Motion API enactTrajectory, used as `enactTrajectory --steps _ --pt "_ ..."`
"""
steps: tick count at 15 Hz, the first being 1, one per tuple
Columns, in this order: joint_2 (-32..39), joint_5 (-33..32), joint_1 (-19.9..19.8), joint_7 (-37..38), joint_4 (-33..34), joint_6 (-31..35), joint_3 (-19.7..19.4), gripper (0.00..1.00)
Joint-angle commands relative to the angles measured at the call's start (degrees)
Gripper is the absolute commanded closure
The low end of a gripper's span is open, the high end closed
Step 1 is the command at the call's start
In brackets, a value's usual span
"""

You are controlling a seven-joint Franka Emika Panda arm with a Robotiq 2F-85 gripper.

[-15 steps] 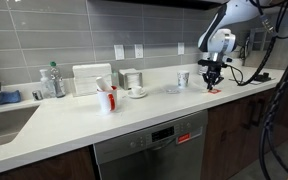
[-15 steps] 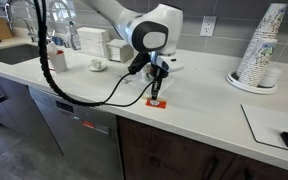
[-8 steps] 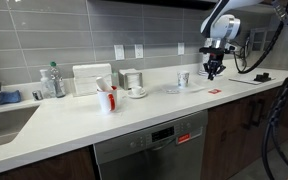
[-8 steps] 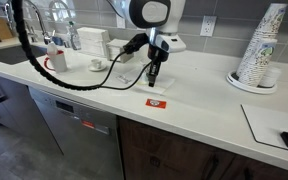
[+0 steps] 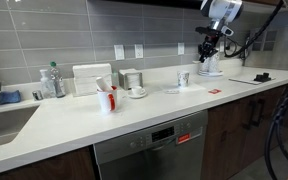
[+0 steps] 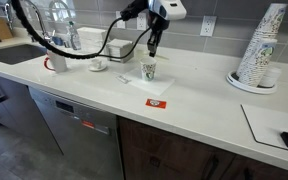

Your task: Put the plastic spoon on the paper cup

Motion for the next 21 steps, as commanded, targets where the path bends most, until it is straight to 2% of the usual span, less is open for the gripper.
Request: enactTrajectory --steps 1,2,3,10,11,16,21 --pt "1.02 4.73 0.64 2.28 1.88 4.61 1.10 0.96" --pt "0.88 5.21 0.82 2.17 1.63 5.80 1.43 0.96" --pt "0.25 3.16 0.58 1.41 1.54 3.40 0.90 0.86" --pt "0.42 3.75 0.94 1.86 1.51 4.94 1.33 0.86" --pt "0.43 3.75 0.94 1.86 1.51 4.95 1.33 0.96" --pt "3.78 1.33 2.52 4.56 7.89 3.07 1.48 0.96" --pt "8.53 -2.81 3.95 8.29 14.74 -1.85 1.49 0.96"
